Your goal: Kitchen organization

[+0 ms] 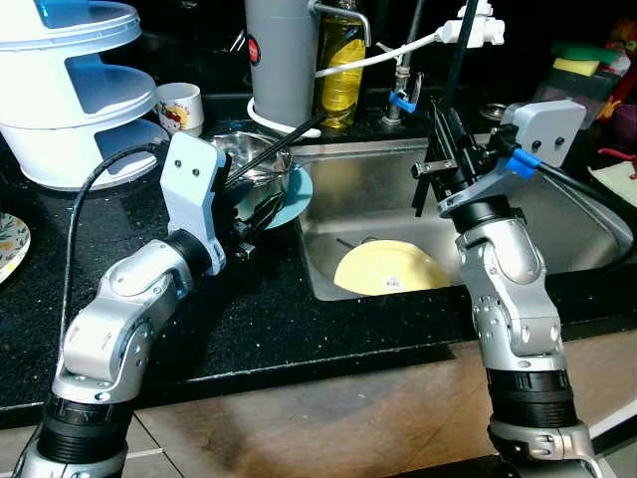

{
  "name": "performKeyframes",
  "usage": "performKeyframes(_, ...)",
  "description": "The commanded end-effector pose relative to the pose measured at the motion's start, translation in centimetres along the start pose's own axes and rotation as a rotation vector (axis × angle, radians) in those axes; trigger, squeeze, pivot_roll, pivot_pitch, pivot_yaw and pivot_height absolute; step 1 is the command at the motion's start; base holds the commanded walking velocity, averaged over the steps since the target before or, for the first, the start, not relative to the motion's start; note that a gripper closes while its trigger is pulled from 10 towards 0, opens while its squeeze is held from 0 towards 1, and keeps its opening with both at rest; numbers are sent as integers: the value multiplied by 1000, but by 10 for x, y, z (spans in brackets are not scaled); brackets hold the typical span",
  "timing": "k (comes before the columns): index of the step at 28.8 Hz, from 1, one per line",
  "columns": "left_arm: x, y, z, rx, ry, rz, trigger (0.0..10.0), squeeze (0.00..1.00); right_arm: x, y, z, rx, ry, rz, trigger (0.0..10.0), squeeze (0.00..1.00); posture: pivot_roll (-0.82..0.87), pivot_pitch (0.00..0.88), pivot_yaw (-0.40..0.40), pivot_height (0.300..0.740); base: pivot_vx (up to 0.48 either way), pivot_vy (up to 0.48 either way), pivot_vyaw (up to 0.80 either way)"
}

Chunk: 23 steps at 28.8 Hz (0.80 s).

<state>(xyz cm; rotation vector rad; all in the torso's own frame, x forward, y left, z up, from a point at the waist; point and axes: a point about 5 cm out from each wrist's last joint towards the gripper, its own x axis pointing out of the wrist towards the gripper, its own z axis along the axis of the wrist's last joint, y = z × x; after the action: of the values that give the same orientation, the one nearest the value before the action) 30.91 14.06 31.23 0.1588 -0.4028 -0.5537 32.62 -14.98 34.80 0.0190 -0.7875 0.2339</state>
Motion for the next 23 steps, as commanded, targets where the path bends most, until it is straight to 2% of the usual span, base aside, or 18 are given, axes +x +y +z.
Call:
performKeyframes(1,-1,-4,-1,10,-3,-25,10000,0,-3,-1,-2,-9,15,0,10000,0,11,215,-12,740,0,-480,0)
performKeyframes(5,-2,-5,-5,-31,16,-19,10000,0,-3,-1,-2,-10,15,-1,10000,0,11,215,-12,740,0,0,0)
performKeyframes(23,-5,-1,-5,-35,20,-3,10000,0,-3,0,-3,-7,21,4,10000,0,13,229,-19,740,0,0,0)
